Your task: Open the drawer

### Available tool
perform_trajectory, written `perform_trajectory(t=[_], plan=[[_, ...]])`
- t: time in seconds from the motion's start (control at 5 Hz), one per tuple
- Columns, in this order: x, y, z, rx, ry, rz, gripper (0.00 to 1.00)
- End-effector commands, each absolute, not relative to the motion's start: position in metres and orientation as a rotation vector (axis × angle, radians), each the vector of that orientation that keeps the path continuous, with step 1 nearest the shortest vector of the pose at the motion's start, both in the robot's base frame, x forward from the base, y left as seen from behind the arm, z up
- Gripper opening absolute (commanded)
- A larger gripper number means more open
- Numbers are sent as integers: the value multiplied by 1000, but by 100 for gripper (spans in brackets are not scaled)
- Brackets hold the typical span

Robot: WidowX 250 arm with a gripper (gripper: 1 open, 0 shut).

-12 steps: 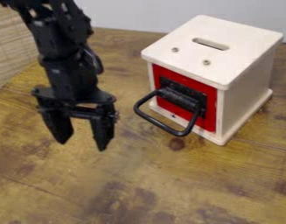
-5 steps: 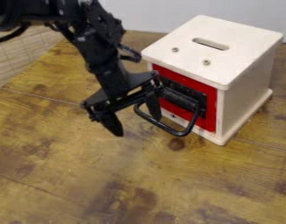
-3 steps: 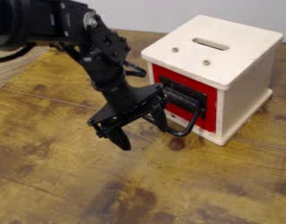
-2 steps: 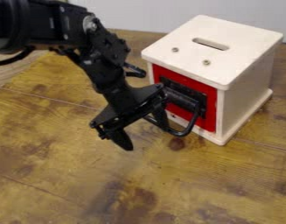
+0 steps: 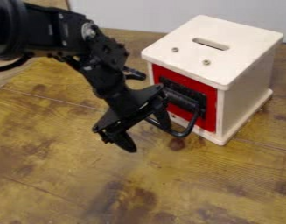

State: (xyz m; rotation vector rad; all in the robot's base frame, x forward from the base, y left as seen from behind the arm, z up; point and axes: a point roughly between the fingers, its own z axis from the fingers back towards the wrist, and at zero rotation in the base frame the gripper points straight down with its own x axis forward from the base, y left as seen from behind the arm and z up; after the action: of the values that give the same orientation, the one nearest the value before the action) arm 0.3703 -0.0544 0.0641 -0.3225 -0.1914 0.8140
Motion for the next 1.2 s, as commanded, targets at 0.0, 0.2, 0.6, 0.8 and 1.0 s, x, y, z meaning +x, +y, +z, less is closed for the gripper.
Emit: perform_trajectory(t=[0.0,0.2,0.6,0.8,1.0], plan=[[372,-57,74,-339,-232,828,100],[370,-58,68,-336,-237,845,100],[368,-60,56,-323,-242,872,100],[367,-61,50,-316,-243,886,100],[368,-59,48,-313,-241,898,100]])
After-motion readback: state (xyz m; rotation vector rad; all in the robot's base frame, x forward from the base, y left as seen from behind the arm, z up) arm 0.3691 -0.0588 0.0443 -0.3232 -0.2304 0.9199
